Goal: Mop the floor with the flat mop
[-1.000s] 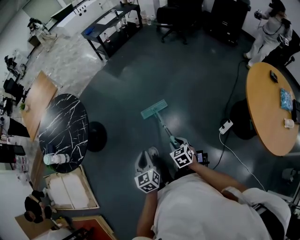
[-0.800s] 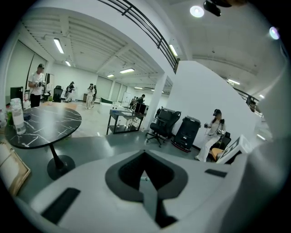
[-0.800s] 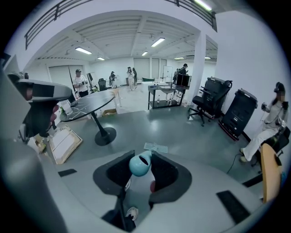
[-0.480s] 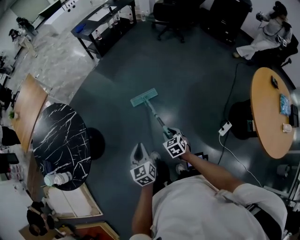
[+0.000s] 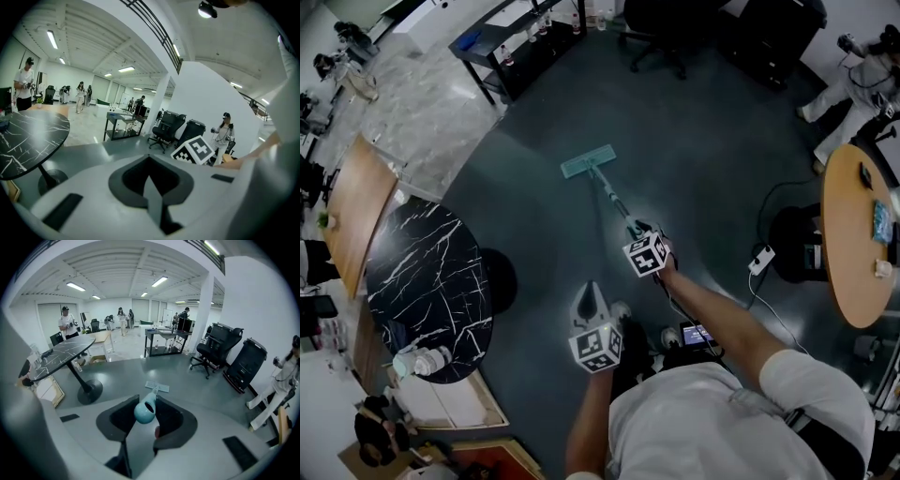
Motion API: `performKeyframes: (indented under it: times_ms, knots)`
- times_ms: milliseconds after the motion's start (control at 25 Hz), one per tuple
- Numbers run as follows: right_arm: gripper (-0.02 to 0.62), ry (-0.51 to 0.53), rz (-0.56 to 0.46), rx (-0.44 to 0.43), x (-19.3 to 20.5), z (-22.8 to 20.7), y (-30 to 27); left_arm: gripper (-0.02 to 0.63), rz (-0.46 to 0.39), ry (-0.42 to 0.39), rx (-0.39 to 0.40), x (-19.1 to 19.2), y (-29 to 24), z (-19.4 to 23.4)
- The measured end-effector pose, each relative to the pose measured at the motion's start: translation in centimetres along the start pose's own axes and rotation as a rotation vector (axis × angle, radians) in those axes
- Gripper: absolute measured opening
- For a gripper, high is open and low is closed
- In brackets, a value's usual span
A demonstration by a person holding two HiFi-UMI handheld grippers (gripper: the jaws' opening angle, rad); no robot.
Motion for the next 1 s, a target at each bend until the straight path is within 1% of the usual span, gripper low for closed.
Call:
performKeyframes:
  times_ms: [200,360,480,600,840,1000]
  knots:
    - [0.114,0.01,-0.013,0.016,-0.6,-0.5,-0.6,0.005,0.018,-0.004,-0.001,1.1,1.1,0.5]
    - [0.112,-0.017,0.008,0.03,1.5,-0.4,1.7,0.005,0.036,-0.002,0.015,2.4,2.5,-0.3]
    - [0.112,-0.029,0.034,0.026,4.5,0.2,5.0,0.005,0.047,0.0,0.035,3.4,3.7,-1.5]
    - [0.112,-0.018,0.042,0.005,7.4,1.4,9.1,0.005,0.045,-0.004,0.041,4.5,5.3,-2.3]
    - [0.112,0.039,0.045,-0.044,12.9,3.1,19.0,0.005,0.029,0.008,0.034,6.3,9.4,-4.7]
    - [0.112,0.067,0.052,-0.077,16.5,3.8,24.4,0.005,0.024,0.008,0.033,7.6,11.5,-6.3]
Point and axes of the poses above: the fingertips, and each gripper's own axes: y backward along the fingers, z to its left, x out of its underside, the point moved 2 cm from there along y, backward along the fingers, and after that the axes turned 4 degrees about y, right-handed, at the moved point
